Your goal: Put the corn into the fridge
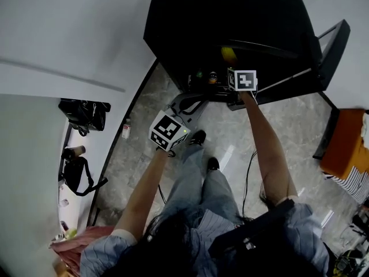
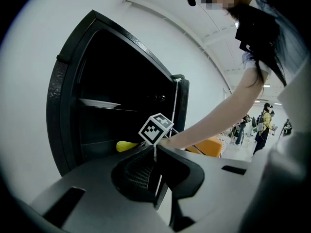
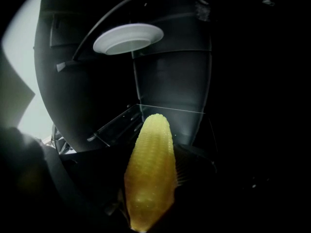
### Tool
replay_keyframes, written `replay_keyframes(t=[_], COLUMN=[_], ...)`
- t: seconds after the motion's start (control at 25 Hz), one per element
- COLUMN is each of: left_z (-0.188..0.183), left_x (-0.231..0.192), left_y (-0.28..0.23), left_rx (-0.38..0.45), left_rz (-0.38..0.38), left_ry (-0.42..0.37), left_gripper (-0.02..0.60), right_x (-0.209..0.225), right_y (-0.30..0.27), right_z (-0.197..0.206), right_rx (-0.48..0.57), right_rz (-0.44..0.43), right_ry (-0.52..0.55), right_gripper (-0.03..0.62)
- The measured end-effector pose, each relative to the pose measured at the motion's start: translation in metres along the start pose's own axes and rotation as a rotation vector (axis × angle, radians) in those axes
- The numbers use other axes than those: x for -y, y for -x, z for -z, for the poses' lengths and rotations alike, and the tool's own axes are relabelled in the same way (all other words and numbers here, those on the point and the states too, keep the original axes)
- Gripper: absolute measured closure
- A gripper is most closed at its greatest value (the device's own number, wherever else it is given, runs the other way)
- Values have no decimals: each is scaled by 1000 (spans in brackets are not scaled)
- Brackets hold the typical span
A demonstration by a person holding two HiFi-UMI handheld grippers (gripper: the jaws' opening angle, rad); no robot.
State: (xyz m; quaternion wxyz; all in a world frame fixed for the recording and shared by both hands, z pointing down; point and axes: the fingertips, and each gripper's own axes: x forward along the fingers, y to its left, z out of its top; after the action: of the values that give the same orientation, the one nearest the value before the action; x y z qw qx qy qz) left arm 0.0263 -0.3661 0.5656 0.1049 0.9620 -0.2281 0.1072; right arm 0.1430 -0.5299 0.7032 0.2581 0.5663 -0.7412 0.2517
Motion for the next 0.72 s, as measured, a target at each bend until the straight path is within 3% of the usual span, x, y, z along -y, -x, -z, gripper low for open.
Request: replay_keyframes(t=[0.72], left_z=[15], left_x=[-11], left_y=[6], left_rx=[-9], left_rz=[-31], left_ry=[19], left_gripper=[572], right_x=[15], right_y=[-38], right_z=[-8], right_rx=[-77], right_rz=[48], right_ry=[17], right_gripper=[349])
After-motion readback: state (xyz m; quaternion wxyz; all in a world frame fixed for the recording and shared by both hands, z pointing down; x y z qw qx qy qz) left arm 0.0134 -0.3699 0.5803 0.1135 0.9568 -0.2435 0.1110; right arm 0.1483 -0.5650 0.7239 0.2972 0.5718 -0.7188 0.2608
